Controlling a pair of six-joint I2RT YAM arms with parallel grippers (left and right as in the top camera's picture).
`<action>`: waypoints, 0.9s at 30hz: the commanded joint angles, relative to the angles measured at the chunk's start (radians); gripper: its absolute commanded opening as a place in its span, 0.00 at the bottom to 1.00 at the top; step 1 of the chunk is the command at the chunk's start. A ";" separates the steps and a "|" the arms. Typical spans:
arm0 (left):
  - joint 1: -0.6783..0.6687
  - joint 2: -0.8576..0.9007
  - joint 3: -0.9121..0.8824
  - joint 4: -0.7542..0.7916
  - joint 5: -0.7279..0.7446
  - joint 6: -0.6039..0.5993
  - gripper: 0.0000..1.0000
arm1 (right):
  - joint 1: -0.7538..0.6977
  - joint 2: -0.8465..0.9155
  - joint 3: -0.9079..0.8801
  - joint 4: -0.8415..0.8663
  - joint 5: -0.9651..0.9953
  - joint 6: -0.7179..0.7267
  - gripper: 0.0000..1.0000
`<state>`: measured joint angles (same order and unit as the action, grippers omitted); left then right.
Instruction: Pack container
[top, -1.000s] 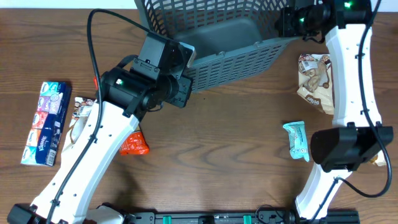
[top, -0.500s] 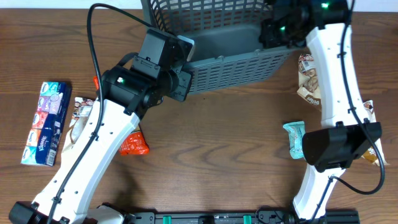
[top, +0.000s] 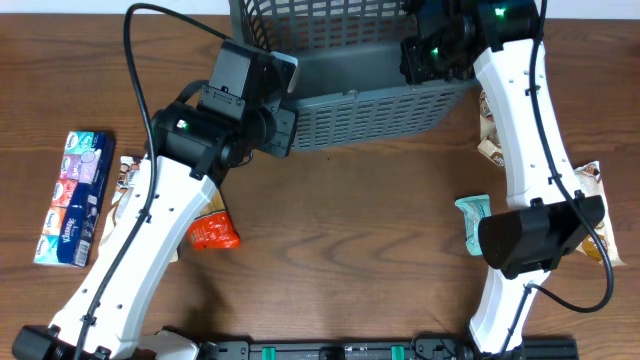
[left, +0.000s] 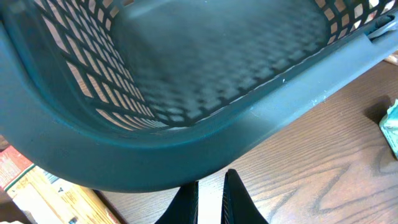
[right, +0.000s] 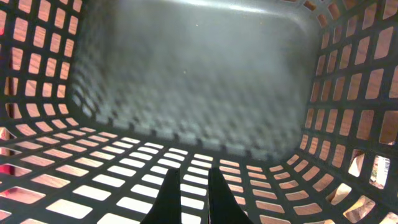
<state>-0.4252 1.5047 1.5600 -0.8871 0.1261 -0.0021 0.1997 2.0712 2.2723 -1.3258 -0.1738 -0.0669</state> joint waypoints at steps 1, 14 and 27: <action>0.010 0.006 0.029 0.022 -0.016 0.010 0.06 | 0.011 0.016 0.008 -0.039 0.017 -0.017 0.01; 0.042 0.006 0.029 0.032 -0.015 0.021 0.06 | 0.045 -0.019 0.008 -0.065 0.017 -0.009 0.02; 0.042 -0.025 0.029 -0.006 -0.073 0.040 0.15 | 0.032 -0.042 0.034 0.036 0.140 -0.009 0.15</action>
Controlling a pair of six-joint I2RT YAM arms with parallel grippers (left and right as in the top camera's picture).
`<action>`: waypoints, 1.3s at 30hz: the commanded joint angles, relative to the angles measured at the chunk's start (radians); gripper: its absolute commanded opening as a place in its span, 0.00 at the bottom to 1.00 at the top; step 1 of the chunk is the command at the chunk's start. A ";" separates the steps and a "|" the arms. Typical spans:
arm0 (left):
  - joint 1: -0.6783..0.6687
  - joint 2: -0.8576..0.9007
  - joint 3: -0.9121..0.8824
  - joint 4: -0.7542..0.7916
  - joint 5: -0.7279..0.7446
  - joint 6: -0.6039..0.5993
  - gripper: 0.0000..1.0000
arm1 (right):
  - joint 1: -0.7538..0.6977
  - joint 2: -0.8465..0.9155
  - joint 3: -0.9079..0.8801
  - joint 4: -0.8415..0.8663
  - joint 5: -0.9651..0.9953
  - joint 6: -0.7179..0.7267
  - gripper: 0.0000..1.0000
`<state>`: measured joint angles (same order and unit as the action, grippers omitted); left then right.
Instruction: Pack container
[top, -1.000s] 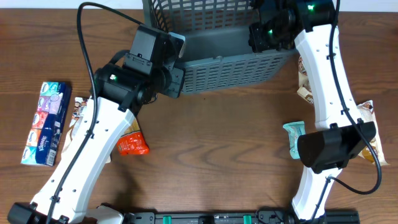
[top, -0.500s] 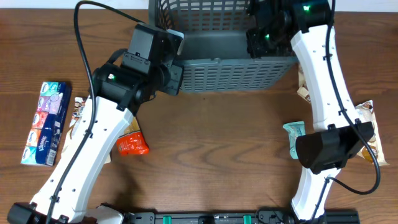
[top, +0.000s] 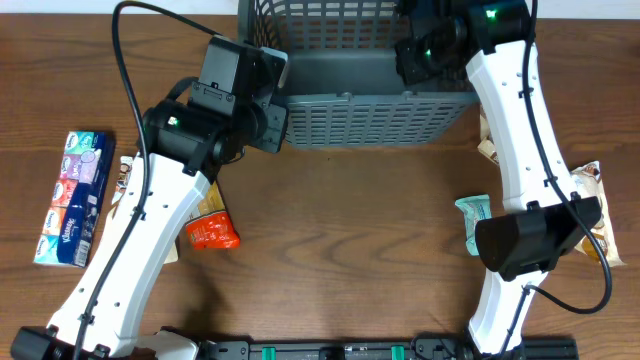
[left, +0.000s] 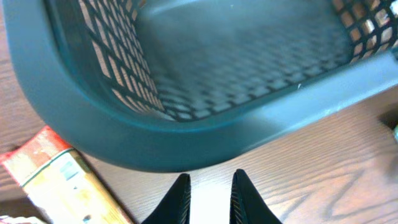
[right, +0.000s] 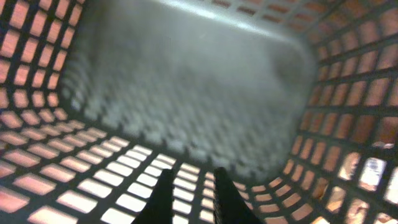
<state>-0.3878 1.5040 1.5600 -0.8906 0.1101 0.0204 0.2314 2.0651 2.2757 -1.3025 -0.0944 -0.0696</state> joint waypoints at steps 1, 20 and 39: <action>0.005 -0.034 0.029 -0.002 -0.075 0.018 0.14 | -0.003 -0.037 0.042 0.021 0.066 -0.006 0.15; 0.005 -0.304 0.029 -0.127 -0.325 -0.040 0.99 | -0.250 -0.093 0.309 0.094 0.190 0.241 0.34; 0.005 -0.346 0.029 -0.175 -0.325 -0.060 0.99 | -0.401 0.142 0.308 0.080 0.150 0.209 0.01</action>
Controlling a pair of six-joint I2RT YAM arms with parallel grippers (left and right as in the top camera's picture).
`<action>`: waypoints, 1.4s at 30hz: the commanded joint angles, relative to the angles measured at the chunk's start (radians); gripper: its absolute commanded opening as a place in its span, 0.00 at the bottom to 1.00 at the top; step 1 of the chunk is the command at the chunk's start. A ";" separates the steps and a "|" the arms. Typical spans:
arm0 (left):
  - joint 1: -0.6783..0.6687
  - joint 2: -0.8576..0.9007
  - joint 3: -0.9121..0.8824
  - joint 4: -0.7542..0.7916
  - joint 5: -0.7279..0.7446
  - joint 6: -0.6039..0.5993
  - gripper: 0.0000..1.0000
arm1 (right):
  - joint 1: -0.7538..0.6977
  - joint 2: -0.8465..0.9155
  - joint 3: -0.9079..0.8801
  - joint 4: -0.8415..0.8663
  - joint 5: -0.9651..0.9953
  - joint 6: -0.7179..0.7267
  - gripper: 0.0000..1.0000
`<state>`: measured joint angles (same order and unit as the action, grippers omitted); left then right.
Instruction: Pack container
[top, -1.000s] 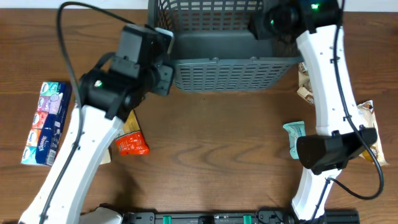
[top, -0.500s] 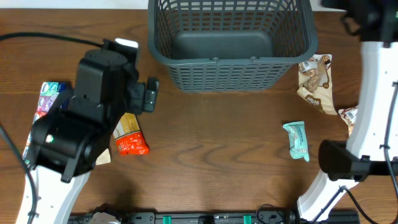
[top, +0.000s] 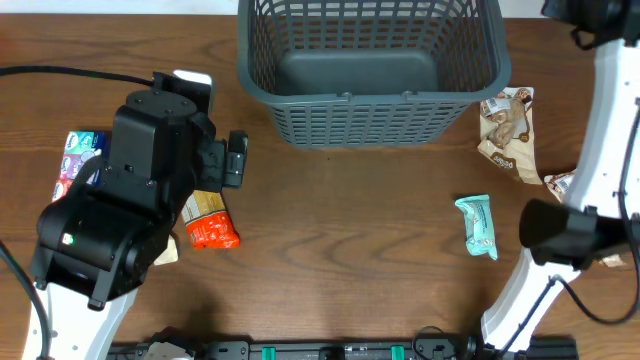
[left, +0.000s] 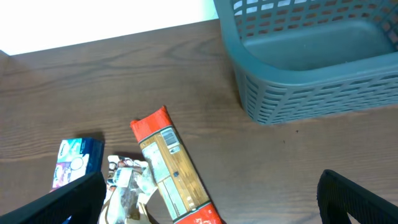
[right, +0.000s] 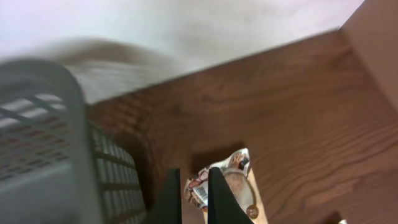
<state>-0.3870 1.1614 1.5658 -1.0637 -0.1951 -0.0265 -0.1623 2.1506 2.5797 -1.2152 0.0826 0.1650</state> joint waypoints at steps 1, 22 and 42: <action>0.005 -0.004 0.023 -0.002 -0.020 -0.013 0.99 | -0.007 0.077 0.004 -0.009 -0.038 -0.024 0.01; 0.005 0.003 0.023 -0.002 -0.020 -0.012 0.99 | 0.035 0.166 0.004 0.010 -0.313 -0.160 0.01; 0.005 0.003 0.023 -0.010 -0.020 -0.012 0.99 | 0.071 0.166 0.004 0.007 -0.431 -0.242 0.01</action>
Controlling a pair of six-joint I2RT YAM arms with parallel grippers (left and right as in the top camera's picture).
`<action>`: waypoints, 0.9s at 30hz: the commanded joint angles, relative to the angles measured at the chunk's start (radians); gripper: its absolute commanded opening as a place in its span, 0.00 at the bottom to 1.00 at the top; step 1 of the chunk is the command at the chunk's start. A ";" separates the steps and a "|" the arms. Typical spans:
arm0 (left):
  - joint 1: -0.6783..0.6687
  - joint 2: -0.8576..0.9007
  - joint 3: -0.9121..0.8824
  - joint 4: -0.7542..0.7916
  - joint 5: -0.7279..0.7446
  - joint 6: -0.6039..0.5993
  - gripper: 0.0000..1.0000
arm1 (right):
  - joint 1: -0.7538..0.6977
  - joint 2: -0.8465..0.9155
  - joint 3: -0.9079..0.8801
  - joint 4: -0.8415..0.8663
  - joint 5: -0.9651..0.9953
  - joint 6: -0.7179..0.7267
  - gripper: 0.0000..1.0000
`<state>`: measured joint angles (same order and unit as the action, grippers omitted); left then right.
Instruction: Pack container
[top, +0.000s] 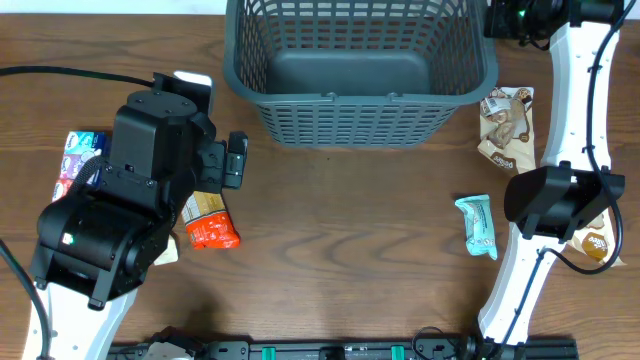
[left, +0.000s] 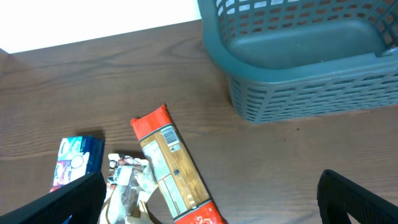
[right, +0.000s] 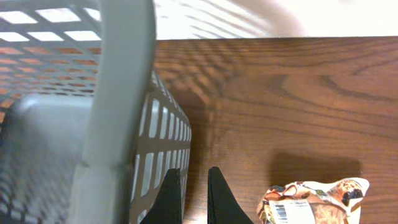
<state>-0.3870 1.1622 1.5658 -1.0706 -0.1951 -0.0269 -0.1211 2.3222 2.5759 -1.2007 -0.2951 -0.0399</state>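
The grey mesh basket (top: 360, 70) stands upright at the back middle of the table, seen too as the basket (left: 298, 62) and the basket (right: 74, 124). My right gripper (right: 194, 199) is shut with nothing in it, low beside the basket's right outer wall; overhead it is the right gripper (top: 500, 20). My left gripper (left: 211, 180) hangs wide open high over the table's left side. Below it lies a red and tan packet (left: 174, 174). A printed snack bag (top: 508, 125) lies right of the basket, just right of my right fingers as the snack bag (right: 314, 199).
A tissue pack (top: 75, 165) and a crumpled bag (left: 127, 186) lie at the left, partly under my left arm. A teal packet (top: 477, 225) lies at the right middle, and another bag (top: 592, 240) lies by the right edge.
The basket stands a little further left. My right gripper was over the table's far right corner and is now lower, close against the basket's right wall. The left arm has not moved.
The basket stood askew at the back, my left gripper at its front left rim and my right one inside it. Then it stood square. Then my left arm was back over the left side, open, and my right was outside the basket. Now the basket has shifted left.
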 joint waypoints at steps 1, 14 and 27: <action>0.005 0.002 0.023 -0.003 -0.020 -0.011 0.98 | 0.031 -0.005 0.008 -0.008 -0.055 -0.037 0.01; 0.005 0.002 0.023 -0.003 -0.020 -0.011 0.99 | 0.050 -0.005 0.008 -0.014 -0.103 -0.099 0.01; 0.005 0.002 0.023 -0.003 -0.020 -0.011 0.99 | 0.049 -0.005 0.008 0.007 -0.014 -0.054 0.49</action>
<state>-0.3870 1.1622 1.5658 -1.0710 -0.1951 -0.0265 -0.0982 2.3222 2.5759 -1.2022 -0.3569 -0.1310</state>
